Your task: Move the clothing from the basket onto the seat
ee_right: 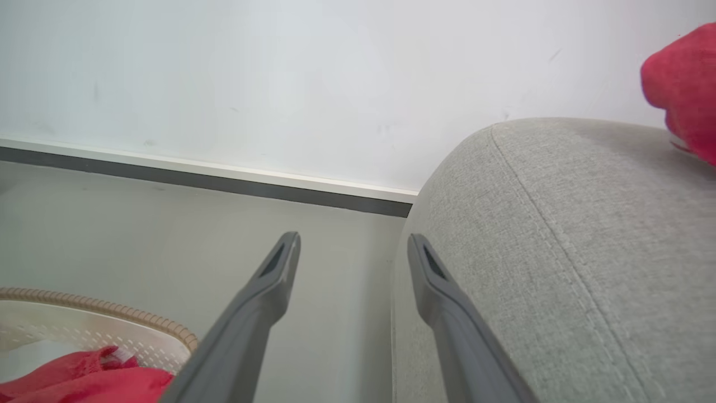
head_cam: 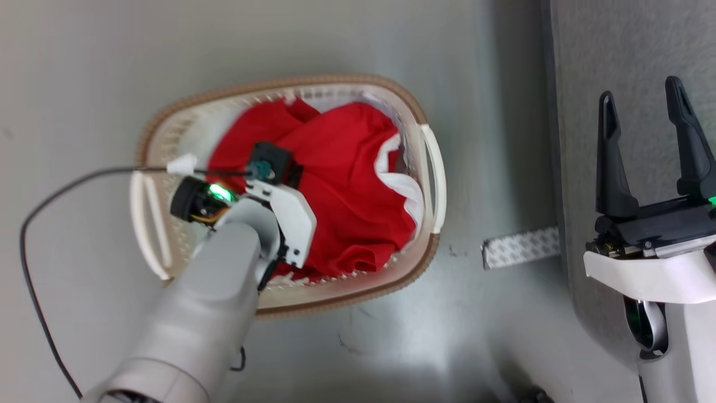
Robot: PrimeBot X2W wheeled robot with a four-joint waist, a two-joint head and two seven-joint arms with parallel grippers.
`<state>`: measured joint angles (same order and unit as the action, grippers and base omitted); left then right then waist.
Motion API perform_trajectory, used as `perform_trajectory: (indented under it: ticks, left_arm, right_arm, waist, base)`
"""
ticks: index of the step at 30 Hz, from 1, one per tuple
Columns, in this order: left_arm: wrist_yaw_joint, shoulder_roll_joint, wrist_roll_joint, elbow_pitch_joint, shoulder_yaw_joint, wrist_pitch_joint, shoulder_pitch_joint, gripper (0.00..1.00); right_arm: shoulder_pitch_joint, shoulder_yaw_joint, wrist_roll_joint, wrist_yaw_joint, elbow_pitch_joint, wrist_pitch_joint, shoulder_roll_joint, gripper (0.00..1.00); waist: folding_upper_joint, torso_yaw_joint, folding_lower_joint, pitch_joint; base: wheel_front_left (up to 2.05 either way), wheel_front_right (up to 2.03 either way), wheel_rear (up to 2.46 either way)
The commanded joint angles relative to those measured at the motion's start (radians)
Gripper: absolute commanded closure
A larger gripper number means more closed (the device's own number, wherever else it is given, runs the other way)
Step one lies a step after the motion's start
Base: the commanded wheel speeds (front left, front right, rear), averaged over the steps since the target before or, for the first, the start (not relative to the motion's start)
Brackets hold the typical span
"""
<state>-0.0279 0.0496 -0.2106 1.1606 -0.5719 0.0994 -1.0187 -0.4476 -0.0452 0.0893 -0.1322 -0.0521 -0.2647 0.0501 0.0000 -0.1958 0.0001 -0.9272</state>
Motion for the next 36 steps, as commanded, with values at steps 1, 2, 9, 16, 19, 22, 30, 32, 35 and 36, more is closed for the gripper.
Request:
perform_trajectory:
  ticks: [1,2,9,16,19,22,30,32,35,36]
  left_arm:
    - [0.004,0.003,-0.041,-0.028,-0.013,0.023,0.039,1.00]
    - [0.008,0.003,-0.053,-0.039,-0.020,0.026,0.052,1.00]
    - [0.027,0.003,-0.161,-0.096,-0.045,0.065,0.140,1.00]
    - [0.056,0.003,-0.241,-0.145,-0.072,0.101,0.267,1.00]
    - [0.068,0.003,-0.259,-0.168,-0.072,0.113,0.305,1.00]
    - [0.083,0.005,-0.272,-0.198,-0.068,0.120,0.339,1.00]
    - [0.134,0.058,-0.294,-0.351,-0.043,0.107,0.426,1.00]
    - [0.152,0.077,-0.304,-0.406,-0.035,0.094,0.458,1.00]
    - [0.178,0.109,-0.310,-0.503,-0.031,0.065,0.510,1.00]
    - [0.188,0.122,-0.309,-0.541,-0.030,0.054,0.526,1.00]
  right_arm:
    - [0.011,0.007,-0.010,0.003,0.020,0.001,0.001,0.00]
    - [0.014,0.010,-0.013,0.003,0.029,0.000,0.001,0.00]
    - [0.047,0.036,-0.006,0.003,0.090,0.001,0.001,0.00]
    - [0.167,0.067,0.012,0.003,0.161,0.001,0.001,0.00]
    - [0.219,0.075,0.014,0.003,0.178,0.001,0.001,0.00]
    - [0.272,0.085,0.017,0.003,0.196,0.001,0.001,0.00]
    - [0.381,0.055,0.040,0.003,0.232,0.001,0.001,0.00]
    - [0.408,0.044,0.047,0.003,0.239,0.001,0.001,0.00]
    - [0.449,0.029,0.056,0.003,0.250,0.001,0.000,0.00]
    - [0.461,0.026,0.058,0.003,0.251,0.001,0.001,0.00]
  waist:
    - [0.0000,0.052,-0.0001,0.095]
    - [0.0000,0.061,-0.0001,0.121]
    - [0.0000,0.114,-0.0001,0.299]
    - [0.0000,0.160,-0.0001,0.536]
    - [0.0000,0.176,-0.0001,0.616]
    - [0.0000,0.193,-0.0001,0.691]
    - [0.0000,0.203,-0.0001,0.847]
    - [0.0000,0.202,-0.0001,0.885]
    - [0.0000,0.199,-0.0001,0.934]
    - [0.0000,0.198,-0.0001,0.944]
  base:
    - [0.00,0.00,0.00]
    - [0.00,0.00,0.00]
    - [0.00,0.00,0.00]
    - [0.00,0.00,0.00]
    - [0.00,0.00,0.00]
    - [0.00,0.00,0.00]
    - [0.00,0.00,0.00]
    - [0.00,0.00,0.00]
    - [0.00,0.00,0.00]
    - [0.00,0.00,0.00]
